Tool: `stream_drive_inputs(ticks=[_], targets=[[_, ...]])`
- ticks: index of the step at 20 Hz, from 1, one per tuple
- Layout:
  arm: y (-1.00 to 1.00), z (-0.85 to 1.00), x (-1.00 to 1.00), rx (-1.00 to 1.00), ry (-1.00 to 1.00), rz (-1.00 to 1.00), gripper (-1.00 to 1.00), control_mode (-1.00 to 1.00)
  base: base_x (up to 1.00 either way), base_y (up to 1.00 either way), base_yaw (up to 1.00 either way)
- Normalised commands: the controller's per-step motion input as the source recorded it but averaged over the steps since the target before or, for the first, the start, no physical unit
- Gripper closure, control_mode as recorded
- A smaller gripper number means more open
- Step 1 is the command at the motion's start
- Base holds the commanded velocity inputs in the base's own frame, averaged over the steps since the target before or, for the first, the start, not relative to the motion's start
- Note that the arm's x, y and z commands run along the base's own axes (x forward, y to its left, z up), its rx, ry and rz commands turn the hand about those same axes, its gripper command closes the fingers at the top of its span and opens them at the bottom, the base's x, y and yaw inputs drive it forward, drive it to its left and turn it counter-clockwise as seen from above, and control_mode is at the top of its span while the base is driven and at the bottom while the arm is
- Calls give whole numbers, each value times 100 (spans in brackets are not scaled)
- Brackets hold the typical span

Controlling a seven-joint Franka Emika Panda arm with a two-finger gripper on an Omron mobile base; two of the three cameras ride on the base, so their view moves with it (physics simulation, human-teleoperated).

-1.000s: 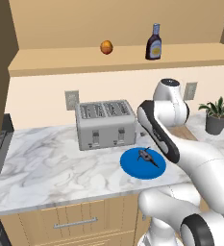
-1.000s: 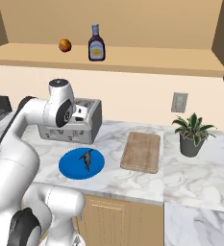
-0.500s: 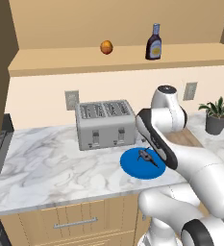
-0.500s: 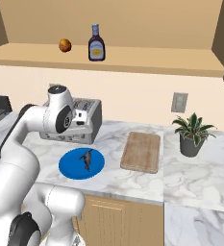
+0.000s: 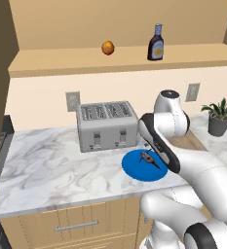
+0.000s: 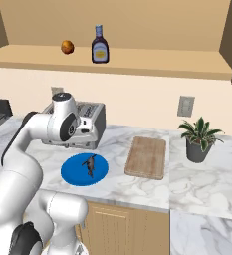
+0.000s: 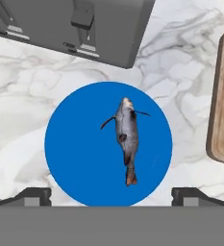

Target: Pick the fish from the plate and place it on the cutting board. Then pick the condiment bottle from the cabinet and place it next to the cutting board.

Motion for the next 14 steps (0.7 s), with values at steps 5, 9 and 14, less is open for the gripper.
stream_drive_inputs(ticks=[5,9,14], targets=[[-2,-39,1,0,0,2,-100,-100,0,0,0],[0,-38,4,0,0,3,-100,-100,0,0,0],[0,-30,9,0,0,4,-100,-100,0,0,0]])
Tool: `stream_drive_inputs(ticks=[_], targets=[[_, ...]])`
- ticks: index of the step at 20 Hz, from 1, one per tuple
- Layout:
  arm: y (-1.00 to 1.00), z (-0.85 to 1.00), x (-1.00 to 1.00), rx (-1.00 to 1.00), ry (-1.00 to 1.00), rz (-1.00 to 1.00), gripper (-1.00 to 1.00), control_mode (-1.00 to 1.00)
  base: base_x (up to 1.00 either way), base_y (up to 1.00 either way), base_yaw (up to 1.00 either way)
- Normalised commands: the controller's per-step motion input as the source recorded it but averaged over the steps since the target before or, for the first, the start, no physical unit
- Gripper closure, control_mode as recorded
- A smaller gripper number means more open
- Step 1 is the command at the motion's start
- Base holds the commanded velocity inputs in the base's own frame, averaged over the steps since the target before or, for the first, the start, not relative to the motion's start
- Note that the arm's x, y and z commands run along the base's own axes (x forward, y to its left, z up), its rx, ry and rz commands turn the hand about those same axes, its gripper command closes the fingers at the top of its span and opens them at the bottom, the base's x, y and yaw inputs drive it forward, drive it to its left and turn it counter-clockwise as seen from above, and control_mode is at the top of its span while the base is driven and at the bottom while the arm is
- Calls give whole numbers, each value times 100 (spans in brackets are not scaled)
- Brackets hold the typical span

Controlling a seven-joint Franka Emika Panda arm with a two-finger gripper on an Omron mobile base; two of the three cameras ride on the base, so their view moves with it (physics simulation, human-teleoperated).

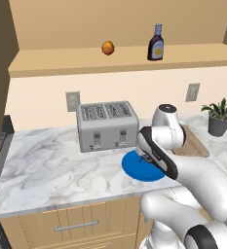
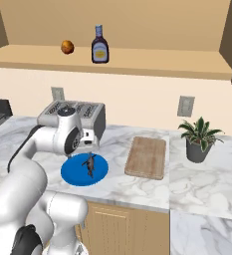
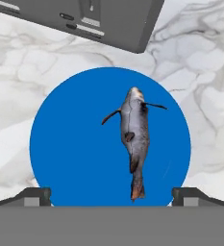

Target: Pick the fish from the plate and place it on the cutting board. Then pick the condiment bottle from the cabinet and place it next to the cutting board.

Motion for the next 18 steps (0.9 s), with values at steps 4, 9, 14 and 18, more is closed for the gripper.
stream_drive_inputs(ticks=[4,9,14,18], targets=[[0,-17,19,0,0,5,-100,-100,0,0,0],[-5,-14,26,0,0,4,-100,-100,0,0,0],[-14,-10,24,0,0,4,-100,-100,0,0,0],[-8,-9,7,0,1,2,-100,-100,0,0,0]])
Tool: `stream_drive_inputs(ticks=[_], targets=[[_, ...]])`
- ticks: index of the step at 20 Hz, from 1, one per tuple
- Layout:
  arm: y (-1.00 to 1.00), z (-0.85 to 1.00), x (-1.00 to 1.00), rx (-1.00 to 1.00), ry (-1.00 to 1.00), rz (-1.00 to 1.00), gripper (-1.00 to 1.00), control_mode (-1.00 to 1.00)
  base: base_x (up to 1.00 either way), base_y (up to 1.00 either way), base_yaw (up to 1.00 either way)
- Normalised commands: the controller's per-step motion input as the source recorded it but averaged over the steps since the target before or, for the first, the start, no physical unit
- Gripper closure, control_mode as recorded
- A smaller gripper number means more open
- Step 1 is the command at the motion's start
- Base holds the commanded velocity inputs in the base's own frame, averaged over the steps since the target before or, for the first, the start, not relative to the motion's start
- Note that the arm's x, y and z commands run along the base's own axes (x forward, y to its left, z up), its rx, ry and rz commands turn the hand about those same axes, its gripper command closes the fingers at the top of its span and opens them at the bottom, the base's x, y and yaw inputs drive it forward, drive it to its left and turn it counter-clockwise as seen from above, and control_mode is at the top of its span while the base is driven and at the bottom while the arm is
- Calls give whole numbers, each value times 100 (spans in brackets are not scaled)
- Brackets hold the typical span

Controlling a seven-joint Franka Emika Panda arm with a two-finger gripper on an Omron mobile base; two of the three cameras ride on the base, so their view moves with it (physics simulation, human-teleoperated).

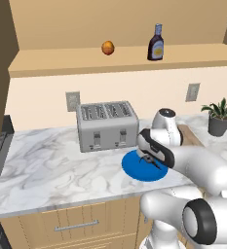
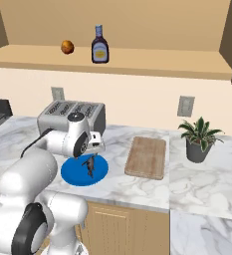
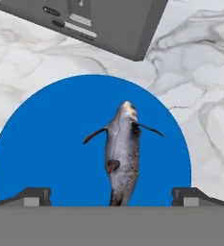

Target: Pick the fish from the plate and place it on the cutting board. Then pick the condiment bottle from the cabinet and place it next to the cutting board.

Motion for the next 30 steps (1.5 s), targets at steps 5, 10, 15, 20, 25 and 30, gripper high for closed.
stream_drive_inputs(ticks=[5,10,15,20,25,30], targets=[[0,-22,4,0,3,0,-100,-100,0,0,0],[0,-29,4,0,5,0,-100,-100,0,0,0],[0,-24,9,0,1,0,-100,-100,0,0,0],[0,-21,11,0,0,1,-100,-100,0,0,0],[0,-20,10,0,0,1,-100,-100,0,0,0],[0,-18,10,0,0,1,-100,-100,0,0,0]])
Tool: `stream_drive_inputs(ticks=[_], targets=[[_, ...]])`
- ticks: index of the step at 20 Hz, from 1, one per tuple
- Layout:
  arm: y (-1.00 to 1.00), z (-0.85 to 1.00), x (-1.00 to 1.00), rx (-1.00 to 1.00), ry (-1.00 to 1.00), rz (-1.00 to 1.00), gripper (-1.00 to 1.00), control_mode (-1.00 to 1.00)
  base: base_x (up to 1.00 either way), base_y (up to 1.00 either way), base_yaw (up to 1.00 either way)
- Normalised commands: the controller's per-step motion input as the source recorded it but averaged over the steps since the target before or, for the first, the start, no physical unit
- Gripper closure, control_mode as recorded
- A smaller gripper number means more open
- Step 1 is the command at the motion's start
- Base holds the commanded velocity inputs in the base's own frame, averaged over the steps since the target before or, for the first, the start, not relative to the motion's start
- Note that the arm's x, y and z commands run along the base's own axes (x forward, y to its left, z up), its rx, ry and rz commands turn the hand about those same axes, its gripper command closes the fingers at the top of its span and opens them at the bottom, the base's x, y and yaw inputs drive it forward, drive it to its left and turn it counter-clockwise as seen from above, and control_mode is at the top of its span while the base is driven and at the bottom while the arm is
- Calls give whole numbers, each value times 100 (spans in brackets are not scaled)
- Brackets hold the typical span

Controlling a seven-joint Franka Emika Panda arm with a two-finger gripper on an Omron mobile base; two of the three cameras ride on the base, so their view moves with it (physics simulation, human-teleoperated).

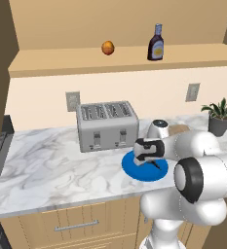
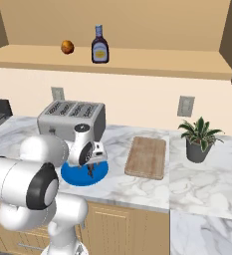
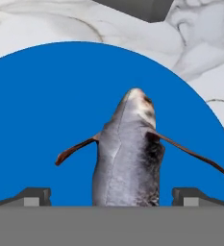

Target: Pick the fish from the plate and place it on the cutting board. Then pick the condiment bottle from the cabinet and place it next to the cutting board.

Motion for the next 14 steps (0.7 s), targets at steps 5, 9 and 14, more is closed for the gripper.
stream_drive_inputs(ticks=[5,9,14], targets=[[0,-10,5,0,0,1,100,-100,0,0,0],[0,-1,0,0,0,0,100,-100,0,0,0],[0,0,0,0,0,0,100,-100,0,0,0]])
